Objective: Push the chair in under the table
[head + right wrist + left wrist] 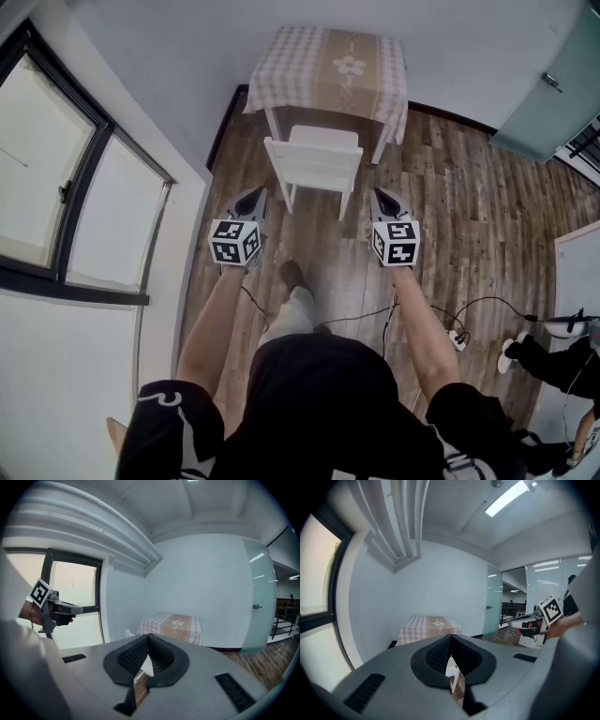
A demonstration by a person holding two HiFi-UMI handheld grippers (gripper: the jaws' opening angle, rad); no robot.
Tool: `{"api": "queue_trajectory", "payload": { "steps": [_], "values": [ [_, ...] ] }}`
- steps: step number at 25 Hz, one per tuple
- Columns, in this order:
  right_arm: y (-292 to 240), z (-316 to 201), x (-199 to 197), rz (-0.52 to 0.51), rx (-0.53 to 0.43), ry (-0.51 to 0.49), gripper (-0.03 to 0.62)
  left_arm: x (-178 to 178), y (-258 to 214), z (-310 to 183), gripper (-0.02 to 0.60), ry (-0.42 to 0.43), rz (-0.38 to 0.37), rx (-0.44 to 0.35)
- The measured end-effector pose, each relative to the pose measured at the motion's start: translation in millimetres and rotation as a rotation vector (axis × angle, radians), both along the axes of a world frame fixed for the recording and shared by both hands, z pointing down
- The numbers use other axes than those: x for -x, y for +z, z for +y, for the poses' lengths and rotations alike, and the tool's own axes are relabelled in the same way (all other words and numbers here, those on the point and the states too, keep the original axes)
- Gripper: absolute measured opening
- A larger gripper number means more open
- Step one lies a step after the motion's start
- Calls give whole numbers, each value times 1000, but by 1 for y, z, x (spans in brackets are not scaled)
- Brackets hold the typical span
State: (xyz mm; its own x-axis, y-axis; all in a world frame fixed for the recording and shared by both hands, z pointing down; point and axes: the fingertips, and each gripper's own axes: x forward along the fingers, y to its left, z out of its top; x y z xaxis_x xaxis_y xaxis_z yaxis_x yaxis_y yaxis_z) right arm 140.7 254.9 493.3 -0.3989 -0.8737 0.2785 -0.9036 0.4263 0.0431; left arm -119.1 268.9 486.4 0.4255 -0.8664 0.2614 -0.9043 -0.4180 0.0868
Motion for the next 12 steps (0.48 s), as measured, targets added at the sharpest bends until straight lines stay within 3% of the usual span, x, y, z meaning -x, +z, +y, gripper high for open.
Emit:
{"api": "queue_trajectory", "payload": {
  "steps": [12],
  "values": [
    [19, -59, 6, 5, 39, 8, 14, 13, 12, -63, 25, -12, 1, 12]
  ]
}}
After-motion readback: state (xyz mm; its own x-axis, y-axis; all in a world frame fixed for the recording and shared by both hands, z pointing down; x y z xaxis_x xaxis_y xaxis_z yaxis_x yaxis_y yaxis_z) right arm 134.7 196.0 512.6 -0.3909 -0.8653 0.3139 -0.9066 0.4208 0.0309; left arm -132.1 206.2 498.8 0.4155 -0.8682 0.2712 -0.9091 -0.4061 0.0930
